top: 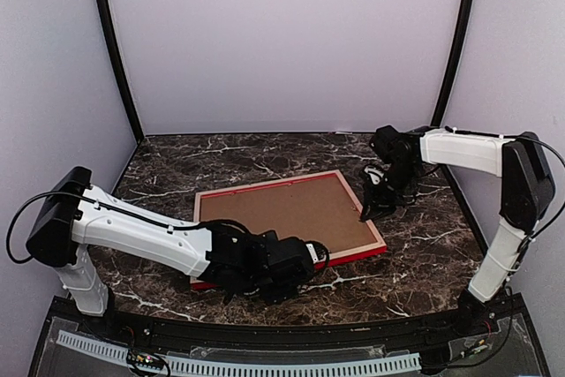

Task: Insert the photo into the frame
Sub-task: Turn over the photo frame, then place the photo frame at the center of the board, then reset both arms

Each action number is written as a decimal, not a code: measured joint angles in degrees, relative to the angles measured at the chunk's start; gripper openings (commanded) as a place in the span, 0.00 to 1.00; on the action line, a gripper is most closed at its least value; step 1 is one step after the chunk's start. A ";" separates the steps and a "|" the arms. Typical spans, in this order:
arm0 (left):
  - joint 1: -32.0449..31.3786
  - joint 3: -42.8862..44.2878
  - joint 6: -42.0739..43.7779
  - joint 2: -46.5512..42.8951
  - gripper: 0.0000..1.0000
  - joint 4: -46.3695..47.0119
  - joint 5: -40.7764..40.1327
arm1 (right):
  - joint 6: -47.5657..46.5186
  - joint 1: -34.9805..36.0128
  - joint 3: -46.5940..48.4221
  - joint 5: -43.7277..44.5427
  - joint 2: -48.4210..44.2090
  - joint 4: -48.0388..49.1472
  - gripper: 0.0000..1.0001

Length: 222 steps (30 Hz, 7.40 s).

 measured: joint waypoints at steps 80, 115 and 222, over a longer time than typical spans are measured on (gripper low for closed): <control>32.54 9.75 -34.51 -28.13 0.00 -7.19 39.50 | 0.92 -11.96 10.49 -6.34 -15.61 2.56 0.59; 46.49 -28.39 -58.38 -28.52 0.18 39.26 51.12 | 0.11 -11.93 -9.35 -12.72 -15.93 13.99 0.63; 46.58 -28.68 -6.88 -69.99 0.99 9.03 5.64 | -8.15 -7.30 -16.35 22.16 -42.32 26.60 0.99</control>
